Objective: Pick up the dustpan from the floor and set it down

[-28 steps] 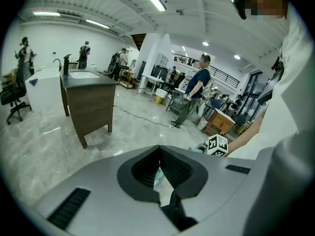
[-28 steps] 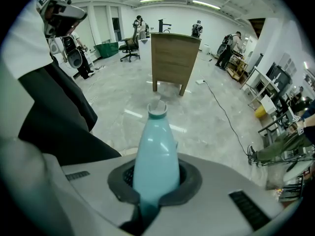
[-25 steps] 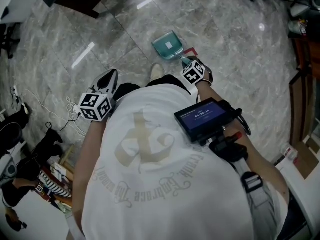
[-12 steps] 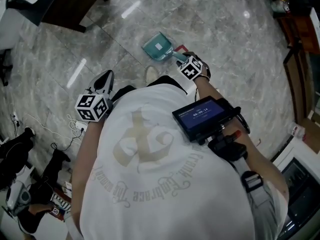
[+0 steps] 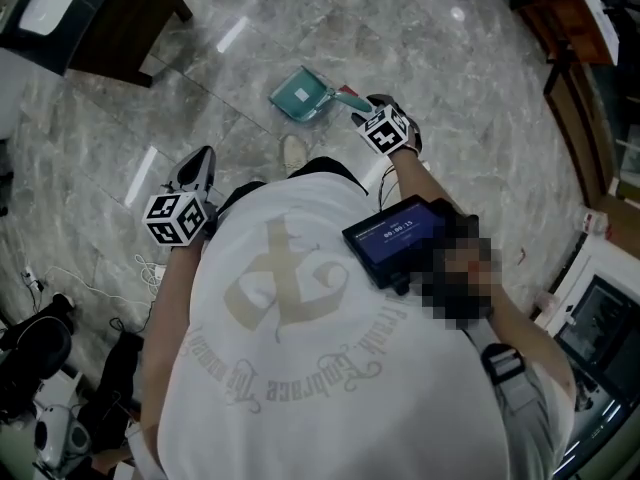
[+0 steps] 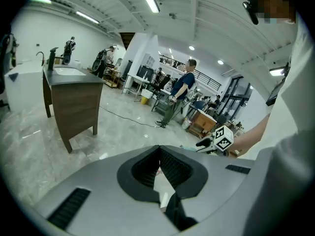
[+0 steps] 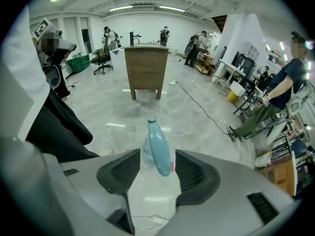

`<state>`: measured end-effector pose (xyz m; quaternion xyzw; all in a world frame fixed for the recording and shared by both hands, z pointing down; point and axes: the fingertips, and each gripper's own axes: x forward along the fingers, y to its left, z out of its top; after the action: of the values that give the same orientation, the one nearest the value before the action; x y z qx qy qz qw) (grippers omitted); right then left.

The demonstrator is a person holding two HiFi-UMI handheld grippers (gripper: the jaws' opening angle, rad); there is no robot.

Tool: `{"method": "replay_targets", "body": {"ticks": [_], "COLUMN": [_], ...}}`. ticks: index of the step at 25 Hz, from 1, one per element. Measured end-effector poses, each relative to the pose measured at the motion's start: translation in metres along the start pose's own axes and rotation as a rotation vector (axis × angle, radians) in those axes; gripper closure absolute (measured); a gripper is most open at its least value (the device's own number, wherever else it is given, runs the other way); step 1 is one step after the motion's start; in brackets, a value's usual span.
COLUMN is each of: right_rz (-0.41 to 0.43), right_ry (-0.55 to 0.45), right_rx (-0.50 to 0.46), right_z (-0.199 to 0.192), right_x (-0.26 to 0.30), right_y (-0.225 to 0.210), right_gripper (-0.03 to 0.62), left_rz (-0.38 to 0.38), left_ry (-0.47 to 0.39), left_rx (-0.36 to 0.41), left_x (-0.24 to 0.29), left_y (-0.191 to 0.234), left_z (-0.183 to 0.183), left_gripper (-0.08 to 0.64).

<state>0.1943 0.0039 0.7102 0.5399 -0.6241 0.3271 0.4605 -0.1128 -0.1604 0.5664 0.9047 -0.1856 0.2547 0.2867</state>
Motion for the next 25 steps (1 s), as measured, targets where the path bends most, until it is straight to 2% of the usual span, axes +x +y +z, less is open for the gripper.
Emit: {"method": "replay_targets", "body": {"ticks": [4, 9, 12, 16, 18, 25], "right_rz": [-0.075, -0.153, -0.181, -0.194, -0.198, -0.165], "right_ry": [-0.049, -0.164, -0.240, -0.332, -0.369, -0.449], "right_rx": [0.037, 0.130, 0.200, 0.279, 0.308, 0.400], "right_z": [0.004, 0.021, 0.035, 0.052, 0.056, 0.076], "right_x": [-0.028, -0.060, -0.072, -0.087, -0.095, -0.120], "right_y": [0.005, 0.032, 0.036, 0.039, 0.042, 0.046], "right_gripper": [0.376, 0.377, 0.411, 0.482, 0.538, 0.575], "left_rz": [-0.050, -0.116, -0.153, -0.202, -0.229, -0.307], "left_ry": [-0.009, -0.018, 0.013, 0.049, 0.064, 0.105], "left_rx": [0.021, 0.083, 0.118, 0.160, 0.179, 0.238], "left_x": [-0.004, -0.016, -0.008, 0.007, 0.013, 0.033], "left_y": [-0.004, -0.004, -0.008, -0.016, -0.021, -0.038], "left_z": [-0.002, -0.006, -0.004, 0.001, 0.002, 0.019], "left_gripper": [0.548, 0.548, 0.548, 0.548, 0.548, 0.548]}}
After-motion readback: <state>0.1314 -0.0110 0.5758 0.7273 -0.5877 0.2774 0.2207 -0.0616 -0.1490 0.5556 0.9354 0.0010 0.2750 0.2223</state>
